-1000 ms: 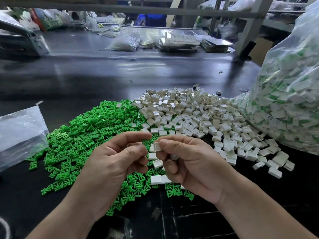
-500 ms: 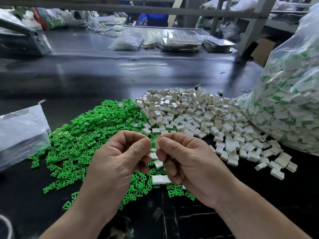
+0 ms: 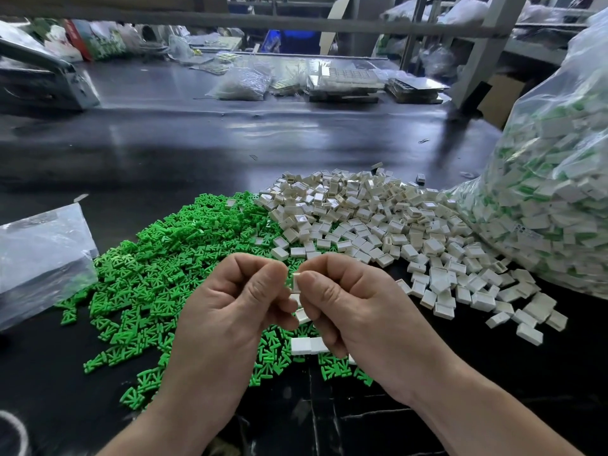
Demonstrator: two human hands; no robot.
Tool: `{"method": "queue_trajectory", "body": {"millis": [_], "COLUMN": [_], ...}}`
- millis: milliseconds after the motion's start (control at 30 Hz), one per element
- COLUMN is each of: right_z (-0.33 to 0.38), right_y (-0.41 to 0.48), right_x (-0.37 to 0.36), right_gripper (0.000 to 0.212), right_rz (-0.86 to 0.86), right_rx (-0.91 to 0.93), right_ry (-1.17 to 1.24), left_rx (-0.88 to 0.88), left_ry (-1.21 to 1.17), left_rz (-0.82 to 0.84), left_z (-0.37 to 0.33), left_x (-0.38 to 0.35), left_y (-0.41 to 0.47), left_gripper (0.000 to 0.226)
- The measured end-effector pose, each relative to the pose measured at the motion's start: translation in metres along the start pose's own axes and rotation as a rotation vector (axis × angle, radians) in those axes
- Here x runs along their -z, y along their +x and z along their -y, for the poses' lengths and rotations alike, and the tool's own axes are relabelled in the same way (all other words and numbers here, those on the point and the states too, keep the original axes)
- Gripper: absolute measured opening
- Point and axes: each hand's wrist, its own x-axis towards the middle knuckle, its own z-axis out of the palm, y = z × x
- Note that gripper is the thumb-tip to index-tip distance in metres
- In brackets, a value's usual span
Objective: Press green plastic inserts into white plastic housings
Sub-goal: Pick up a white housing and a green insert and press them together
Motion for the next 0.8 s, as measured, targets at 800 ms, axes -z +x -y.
{"method": "queue_trajectory", "body": {"millis": [800], "right_z": [0.001], "right_y": [-0.005], "right_x": [-0.017], "right_gripper": [0.024], "right_rz": [0.078], "right_rx": [-0.044], "right_ry": [0.116], "left_rx": [0.051], "left_ry": [-0.032], "left_rz": [0.043], "left_z": [0.001], "left_x": [0.006], "left_y": [0.010], "left_gripper": [0.060]}}
